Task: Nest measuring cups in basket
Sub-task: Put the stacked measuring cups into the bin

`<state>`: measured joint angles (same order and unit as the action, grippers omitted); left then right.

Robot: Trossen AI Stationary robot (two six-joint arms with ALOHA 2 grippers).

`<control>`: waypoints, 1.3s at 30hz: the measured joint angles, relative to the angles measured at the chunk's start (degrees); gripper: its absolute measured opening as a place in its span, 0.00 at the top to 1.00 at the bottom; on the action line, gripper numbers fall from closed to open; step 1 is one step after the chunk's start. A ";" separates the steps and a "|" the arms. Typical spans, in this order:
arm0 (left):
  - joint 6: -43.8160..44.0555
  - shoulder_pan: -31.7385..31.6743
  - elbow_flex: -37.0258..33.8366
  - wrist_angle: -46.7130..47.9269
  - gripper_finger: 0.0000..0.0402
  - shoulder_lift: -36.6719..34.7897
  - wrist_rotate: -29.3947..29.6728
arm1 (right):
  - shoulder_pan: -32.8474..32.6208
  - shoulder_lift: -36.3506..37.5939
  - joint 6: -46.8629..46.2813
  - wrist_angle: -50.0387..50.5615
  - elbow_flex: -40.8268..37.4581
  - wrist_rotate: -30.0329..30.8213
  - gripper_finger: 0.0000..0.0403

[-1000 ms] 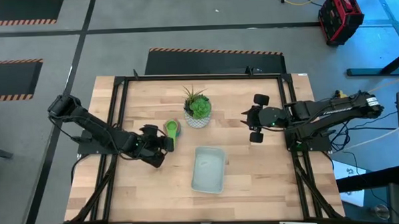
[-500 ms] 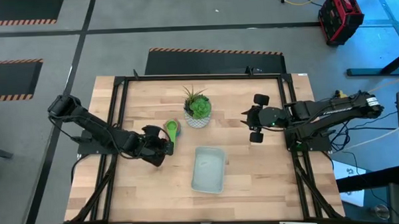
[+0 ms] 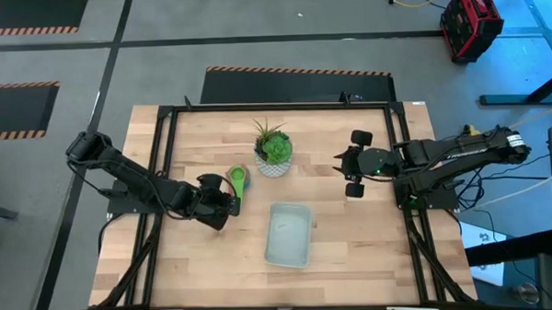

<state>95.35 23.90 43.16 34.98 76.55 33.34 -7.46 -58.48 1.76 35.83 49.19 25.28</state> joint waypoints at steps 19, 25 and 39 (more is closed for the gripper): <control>-0.02 0.00 0.00 1.11 0.69 0.00 -0.13 | 0.00 0.00 0.15 0.00 0.00 0.00 0.64; -2.62 0.60 0.00 1.88 0.65 -1.42 1.27 | -0.02 0.00 0.06 0.00 0.02 0.00 0.64; -4.39 4.40 0.02 7.79 0.09 -8.15 6.60 | -0.02 0.00 0.17 0.00 0.02 0.00 0.64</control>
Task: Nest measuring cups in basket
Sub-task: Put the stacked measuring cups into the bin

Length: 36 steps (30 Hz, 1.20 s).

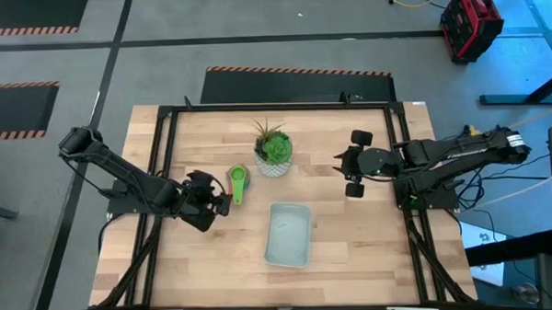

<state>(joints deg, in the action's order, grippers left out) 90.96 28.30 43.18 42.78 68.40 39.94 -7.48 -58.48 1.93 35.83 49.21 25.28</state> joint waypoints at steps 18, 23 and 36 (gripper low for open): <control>-3.99 -0.13 -18.24 -25.49 0.00 -9.35 2.76 | 0.01 0.00 -0.09 -0.02 0.00 0.00 0.64; -9.67 -1.74 -27.32 -36.68 0.00 -16.85 0.51 | 0.00 0.00 -0.10 -0.04 0.00 0.00 0.64; -16.18 -6.55 -42.60 -61.06 0.00 -23.54 -3.15 | -0.01 0.00 -0.14 -0.08 0.00 0.00 0.64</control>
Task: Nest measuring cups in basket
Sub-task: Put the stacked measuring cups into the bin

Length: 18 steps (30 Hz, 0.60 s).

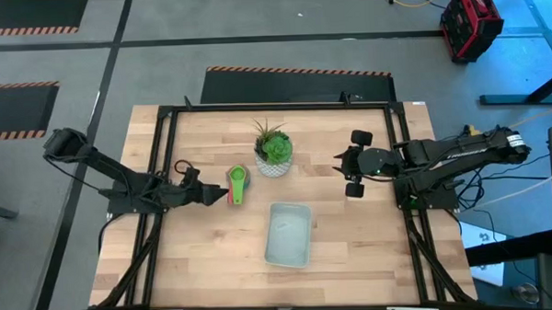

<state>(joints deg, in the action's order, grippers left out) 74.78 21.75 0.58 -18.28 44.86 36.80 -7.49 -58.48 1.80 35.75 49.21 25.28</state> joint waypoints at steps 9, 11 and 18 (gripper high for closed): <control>-2.54 -5.41 -0.02 -3.34 0.00 0.06 -7.27 | 0.01 0.00 0.04 -0.01 0.00 0.00 0.64; -3.09 -6.45 -0.02 -4.25 0.00 0.41 -8.77 | 0.01 0.00 0.02 -0.01 0.00 0.00 0.64; -3.32 -9.34 0.00 -7.43 0.00 3.00 -13.05 | 0.01 0.00 0.12 -0.01 0.00 0.00 0.64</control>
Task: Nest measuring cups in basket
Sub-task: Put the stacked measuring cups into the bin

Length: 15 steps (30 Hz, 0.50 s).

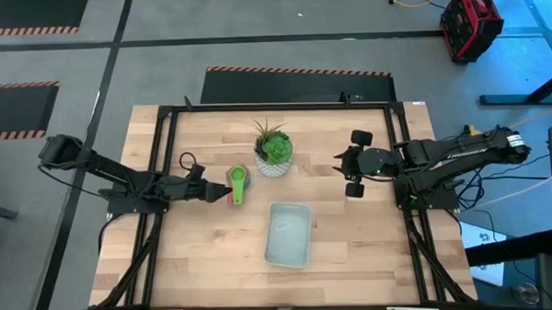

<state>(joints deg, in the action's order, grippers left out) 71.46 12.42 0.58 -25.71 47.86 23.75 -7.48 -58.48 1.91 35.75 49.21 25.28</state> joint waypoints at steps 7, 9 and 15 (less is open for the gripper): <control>0.26 -1.60 0.02 -5.93 0.00 5.32 -2.29 | 0.01 0.00 -0.11 0.00 0.00 0.00 0.64; 0.59 -1.81 0.02 -7.44 0.00 7.27 -2.41 | 0.01 0.00 0.02 0.00 0.00 0.00 0.64; 1.51 -2.18 0.82 -12.10 0.00 13.37 -3.92 | 0.01 0.00 0.00 0.00 0.00 0.00 0.64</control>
<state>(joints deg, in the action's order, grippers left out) 72.97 10.24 1.40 -37.81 61.24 19.83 -7.47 -58.48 1.92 35.75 49.21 25.28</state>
